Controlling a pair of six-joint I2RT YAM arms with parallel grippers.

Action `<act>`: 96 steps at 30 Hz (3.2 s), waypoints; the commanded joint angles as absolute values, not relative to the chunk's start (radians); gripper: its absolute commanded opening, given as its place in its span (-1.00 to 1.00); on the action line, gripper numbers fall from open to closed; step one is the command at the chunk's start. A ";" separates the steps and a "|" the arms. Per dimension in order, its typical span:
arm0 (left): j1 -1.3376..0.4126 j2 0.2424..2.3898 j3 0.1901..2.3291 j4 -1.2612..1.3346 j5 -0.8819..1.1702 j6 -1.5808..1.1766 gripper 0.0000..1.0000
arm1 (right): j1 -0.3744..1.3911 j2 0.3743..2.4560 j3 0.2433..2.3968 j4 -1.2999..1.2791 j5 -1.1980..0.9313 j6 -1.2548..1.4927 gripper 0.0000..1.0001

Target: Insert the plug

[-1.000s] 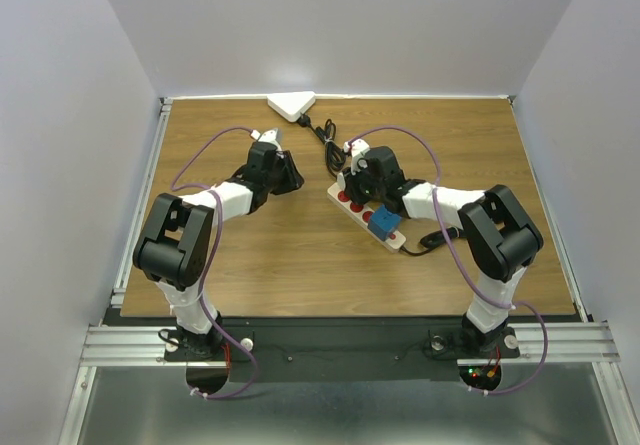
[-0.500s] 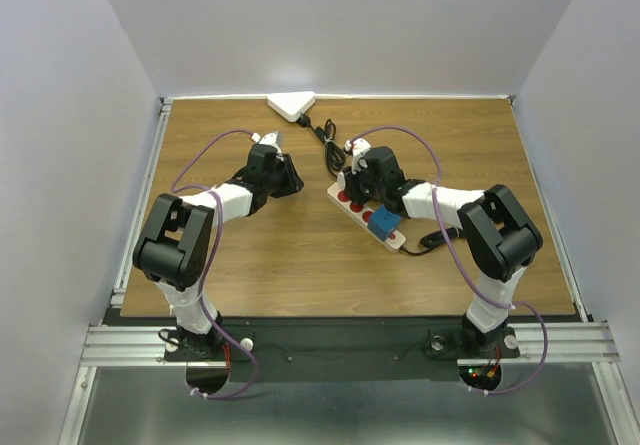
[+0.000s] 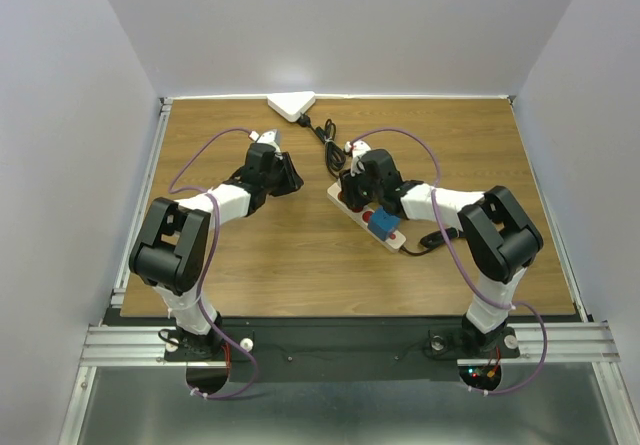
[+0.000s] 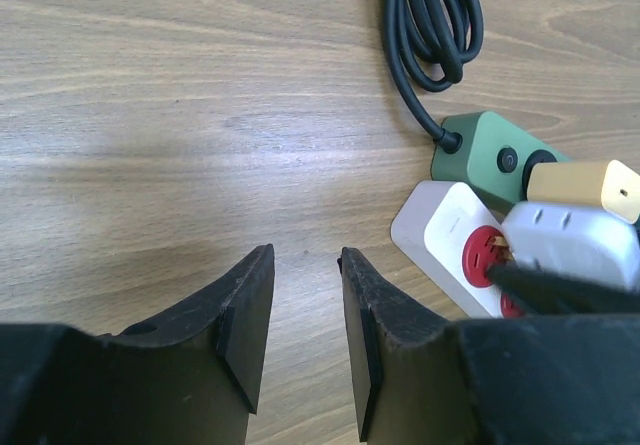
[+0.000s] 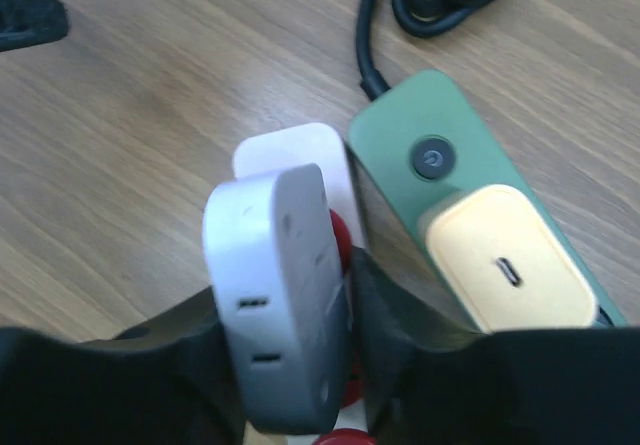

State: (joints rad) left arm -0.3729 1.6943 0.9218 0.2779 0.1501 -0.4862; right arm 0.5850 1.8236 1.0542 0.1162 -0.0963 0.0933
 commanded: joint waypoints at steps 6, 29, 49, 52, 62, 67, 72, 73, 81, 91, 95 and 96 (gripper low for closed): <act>-0.368 1.635 0.908 0.287 0.152 -0.468 -0.13 | 0.617 1.824 1.074 -0.031 -0.061 0.109 0.25; -0.370 1.651 0.888 0.313 0.195 -0.492 -0.14 | 0.591 1.799 1.129 -0.008 0.055 0.052 0.37; -0.371 1.670 0.882 0.336 0.221 -0.508 -0.17 | 0.589 1.752 1.181 0.025 0.012 -0.035 0.37; -0.373 1.670 0.882 0.336 0.221 -0.508 -0.17 | 0.591 1.752 1.195 0.023 0.011 -0.041 0.36; -0.374 1.667 0.882 0.334 0.221 -0.506 -0.18 | 0.589 1.767 1.195 0.023 -0.031 -0.051 0.26; -0.374 1.667 0.877 0.333 0.222 -0.506 -0.18 | 0.589 1.775 1.178 0.023 -0.026 -0.064 0.07; -0.374 1.666 0.876 0.334 0.224 -0.508 -0.18 | 0.589 1.782 1.180 0.023 -0.028 -0.075 0.01; -0.374 1.666 0.876 0.334 0.224 -0.506 -0.18 | 0.589 1.784 1.180 0.023 -0.029 -0.075 0.00; -0.374 1.670 0.877 0.334 0.224 -0.506 -0.18 | 0.591 1.802 1.180 0.021 -0.052 -0.078 0.01; -0.374 1.667 0.877 0.333 0.224 -0.503 -0.18 | 0.591 1.830 1.175 0.021 -0.067 -0.072 -0.05; -0.374 1.663 0.877 0.330 0.219 -0.502 -0.18 | 0.591 1.844 1.180 0.021 -0.075 -0.071 -0.10; -0.374 1.663 0.877 0.330 0.219 -0.502 -0.18 | 0.591 1.845 1.181 0.021 -0.074 -0.071 -0.10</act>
State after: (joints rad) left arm -0.3729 1.6890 0.8921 0.3065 0.2104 -0.5079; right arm 0.5957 1.8297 1.1625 -0.0151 -0.0593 -0.0635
